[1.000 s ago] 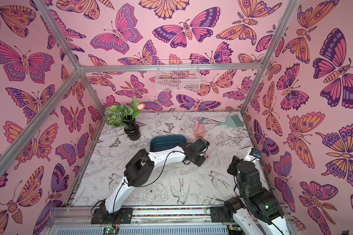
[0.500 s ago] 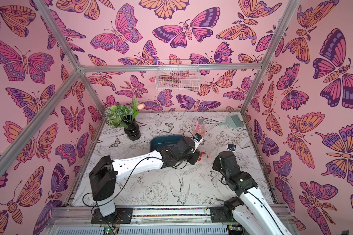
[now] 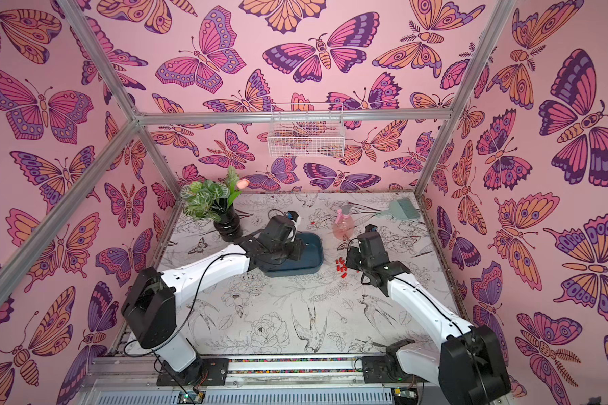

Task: Take the screw protection sleeves out of the storage box
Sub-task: Adjust the storage box at the center of the board.

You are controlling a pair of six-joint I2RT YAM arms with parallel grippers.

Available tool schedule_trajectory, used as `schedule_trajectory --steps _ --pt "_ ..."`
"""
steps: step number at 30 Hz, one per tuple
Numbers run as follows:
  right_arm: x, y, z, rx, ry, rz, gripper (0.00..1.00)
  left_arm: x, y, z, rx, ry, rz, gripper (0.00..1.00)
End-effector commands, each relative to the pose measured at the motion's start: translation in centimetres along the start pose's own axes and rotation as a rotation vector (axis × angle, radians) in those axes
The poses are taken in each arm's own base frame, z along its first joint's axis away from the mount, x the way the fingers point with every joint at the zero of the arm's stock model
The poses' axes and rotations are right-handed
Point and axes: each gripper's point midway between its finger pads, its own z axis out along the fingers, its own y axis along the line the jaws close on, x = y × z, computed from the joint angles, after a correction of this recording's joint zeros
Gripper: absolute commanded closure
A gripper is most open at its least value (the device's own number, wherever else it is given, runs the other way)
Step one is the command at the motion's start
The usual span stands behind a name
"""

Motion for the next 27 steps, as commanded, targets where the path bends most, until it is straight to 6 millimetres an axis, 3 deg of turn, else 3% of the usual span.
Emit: schedule_trajectory --steps 1,4,7,11,14,20,27 --pt "-1.8 1.3 1.0 -0.05 -0.015 -0.009 0.6 0.4 2.1 -1.8 0.002 0.076 -0.066 0.65" --pt "-1.6 1.2 2.3 -0.058 0.037 0.011 0.6 -0.2 4.9 -3.2 -0.055 0.104 -0.103 0.65" --pt "-0.9 1.3 3.7 -0.079 0.089 0.026 0.61 0.3 8.1 -5.1 -0.111 0.147 -0.188 0.64" --pt "-0.7 1.5 4.0 -0.097 0.099 0.026 0.61 2.6 11.1 -7.5 -0.187 0.213 -0.268 0.57" --pt "-0.6 1.6 4.2 -0.114 0.104 0.028 0.6 5.0 12.3 -8.2 -0.223 0.271 -0.314 0.51" --pt "-0.4 1.7 4.2 -0.129 0.116 0.029 0.6 8.9 13.2 -7.2 -0.24 0.384 -0.396 0.52" --pt "-0.3 1.8 4.2 -0.156 0.124 0.036 0.6 10.7 14.2 -4.4 -0.272 0.482 -0.429 0.57"
